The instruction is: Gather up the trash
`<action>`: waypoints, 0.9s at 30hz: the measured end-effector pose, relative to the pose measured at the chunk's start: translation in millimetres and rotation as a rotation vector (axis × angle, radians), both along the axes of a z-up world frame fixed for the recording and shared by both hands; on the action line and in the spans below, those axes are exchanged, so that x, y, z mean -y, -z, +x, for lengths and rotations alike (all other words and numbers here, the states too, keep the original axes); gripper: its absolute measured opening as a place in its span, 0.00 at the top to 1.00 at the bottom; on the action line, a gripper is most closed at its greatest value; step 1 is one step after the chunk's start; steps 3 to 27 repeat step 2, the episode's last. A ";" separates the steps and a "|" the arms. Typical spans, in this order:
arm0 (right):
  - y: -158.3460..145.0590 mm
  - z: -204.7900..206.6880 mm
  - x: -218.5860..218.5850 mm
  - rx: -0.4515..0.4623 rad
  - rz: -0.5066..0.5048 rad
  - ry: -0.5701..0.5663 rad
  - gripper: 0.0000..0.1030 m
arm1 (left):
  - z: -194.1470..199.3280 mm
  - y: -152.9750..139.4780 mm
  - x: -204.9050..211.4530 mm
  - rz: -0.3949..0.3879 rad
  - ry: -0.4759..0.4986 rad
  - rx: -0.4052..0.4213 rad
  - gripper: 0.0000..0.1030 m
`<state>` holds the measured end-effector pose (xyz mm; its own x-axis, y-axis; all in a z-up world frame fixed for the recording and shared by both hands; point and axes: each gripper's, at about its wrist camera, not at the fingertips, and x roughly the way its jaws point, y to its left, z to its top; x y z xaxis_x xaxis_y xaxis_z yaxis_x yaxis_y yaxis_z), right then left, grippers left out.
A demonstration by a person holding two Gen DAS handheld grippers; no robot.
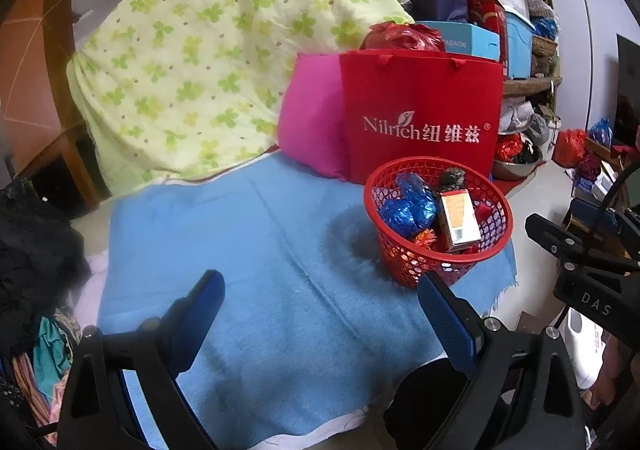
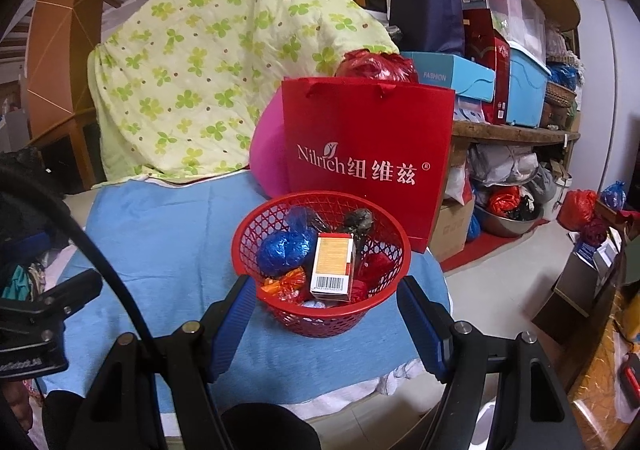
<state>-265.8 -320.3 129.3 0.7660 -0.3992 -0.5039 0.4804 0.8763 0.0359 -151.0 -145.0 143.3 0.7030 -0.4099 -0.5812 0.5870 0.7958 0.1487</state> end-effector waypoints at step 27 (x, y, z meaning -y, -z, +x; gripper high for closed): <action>2.1 9.0 -0.5 -0.009 -0.011 -0.005 0.26 | 9.8 3.4 -7.4 -0.015 -0.014 -0.018 0.06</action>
